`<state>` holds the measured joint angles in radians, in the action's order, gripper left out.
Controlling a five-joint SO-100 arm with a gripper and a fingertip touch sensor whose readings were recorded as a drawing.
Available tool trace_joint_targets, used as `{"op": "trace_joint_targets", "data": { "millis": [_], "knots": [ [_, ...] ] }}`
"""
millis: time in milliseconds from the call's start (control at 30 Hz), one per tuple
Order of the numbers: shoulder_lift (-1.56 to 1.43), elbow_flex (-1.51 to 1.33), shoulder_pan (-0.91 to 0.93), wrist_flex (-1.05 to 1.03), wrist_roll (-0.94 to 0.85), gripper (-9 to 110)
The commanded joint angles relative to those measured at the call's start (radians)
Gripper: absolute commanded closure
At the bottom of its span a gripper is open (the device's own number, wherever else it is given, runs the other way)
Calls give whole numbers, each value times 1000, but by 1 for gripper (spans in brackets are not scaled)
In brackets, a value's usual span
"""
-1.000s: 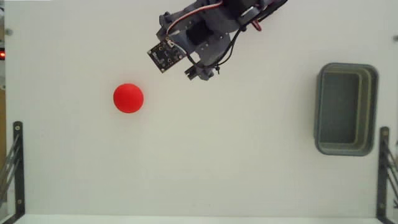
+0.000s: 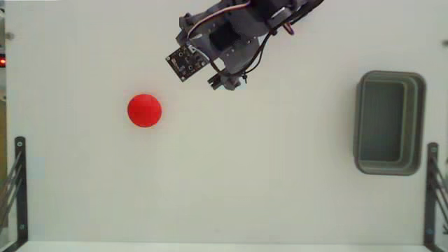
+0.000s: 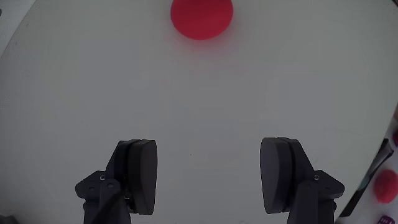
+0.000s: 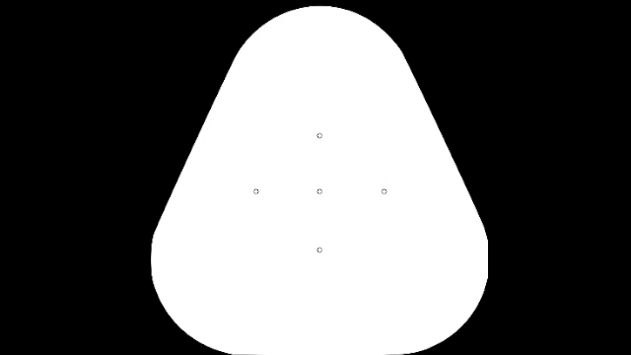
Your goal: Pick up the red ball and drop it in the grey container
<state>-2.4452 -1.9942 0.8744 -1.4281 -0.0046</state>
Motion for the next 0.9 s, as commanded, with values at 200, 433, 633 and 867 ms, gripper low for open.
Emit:
{"op": "trace_joint_targets", "data": {
  "millis": [200,433,633,867],
  "knots": [
    [-35,-5,7,-2,5,-9],
    [38,4,7,61,5,-9],
    [114,20,7,121,5,-9],
    [203,47,7,184,5,-9]
  ]
}}
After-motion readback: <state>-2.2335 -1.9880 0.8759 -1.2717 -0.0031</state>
